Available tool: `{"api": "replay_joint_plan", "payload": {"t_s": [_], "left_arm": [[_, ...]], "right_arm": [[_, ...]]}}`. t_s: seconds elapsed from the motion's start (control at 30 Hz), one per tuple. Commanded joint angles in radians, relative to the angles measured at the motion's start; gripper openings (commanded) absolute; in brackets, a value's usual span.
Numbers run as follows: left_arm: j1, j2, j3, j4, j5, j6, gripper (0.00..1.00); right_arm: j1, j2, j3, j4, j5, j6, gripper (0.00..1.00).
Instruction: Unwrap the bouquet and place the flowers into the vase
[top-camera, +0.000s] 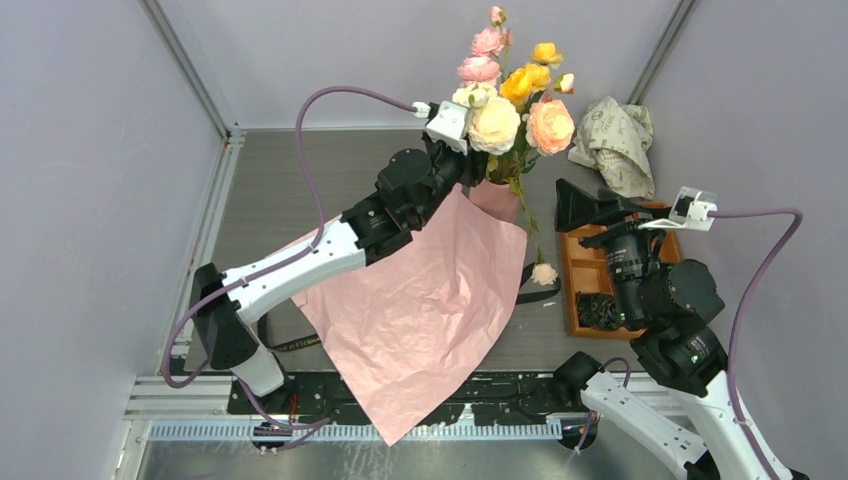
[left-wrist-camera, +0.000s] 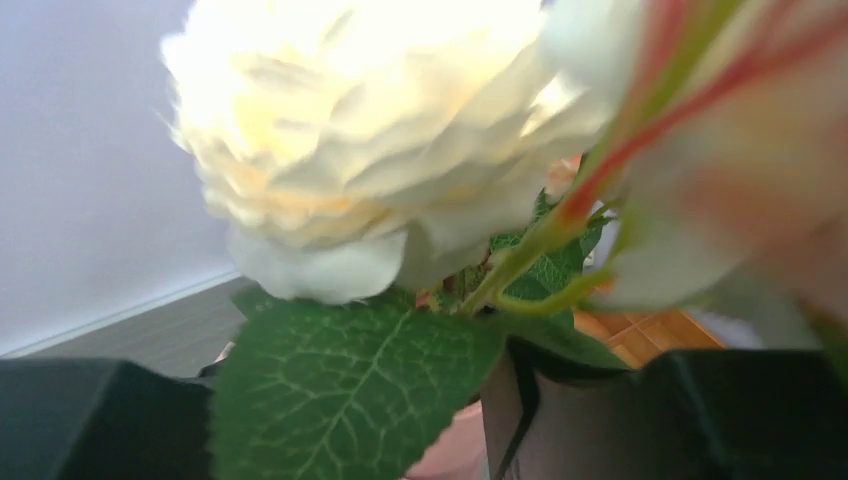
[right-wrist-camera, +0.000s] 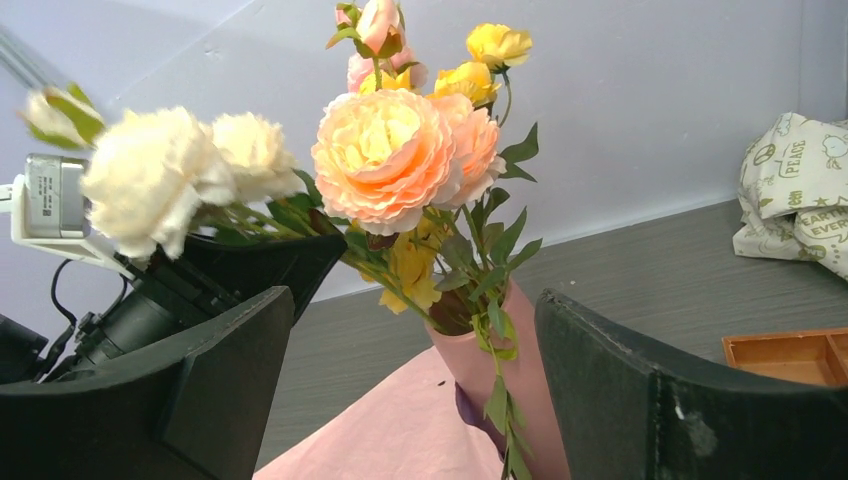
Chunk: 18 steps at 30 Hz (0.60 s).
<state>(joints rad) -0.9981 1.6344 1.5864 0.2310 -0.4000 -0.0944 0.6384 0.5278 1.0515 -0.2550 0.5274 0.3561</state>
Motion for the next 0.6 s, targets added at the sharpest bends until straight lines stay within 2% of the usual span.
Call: {"api": "replay_joint_plan", "payload": {"t_s": [0.0,0.27,0.57], "left_arm": [[-0.007,-0.058,-0.039,0.023,-0.042,-0.026,0.47],[-0.009,-0.069,-0.084,-0.020,-0.056,-0.072,0.49],[-0.012,-0.264,-0.327,-0.054,-0.175,-0.156,0.50]], "right_arm": [[-0.003,0.006,0.004,0.045,-0.018,0.020,0.95],[-0.003,0.015,0.015,0.037,-0.021,0.023,0.96],[-0.003,0.034,0.034,-0.006,0.043,0.028,0.99]]}}
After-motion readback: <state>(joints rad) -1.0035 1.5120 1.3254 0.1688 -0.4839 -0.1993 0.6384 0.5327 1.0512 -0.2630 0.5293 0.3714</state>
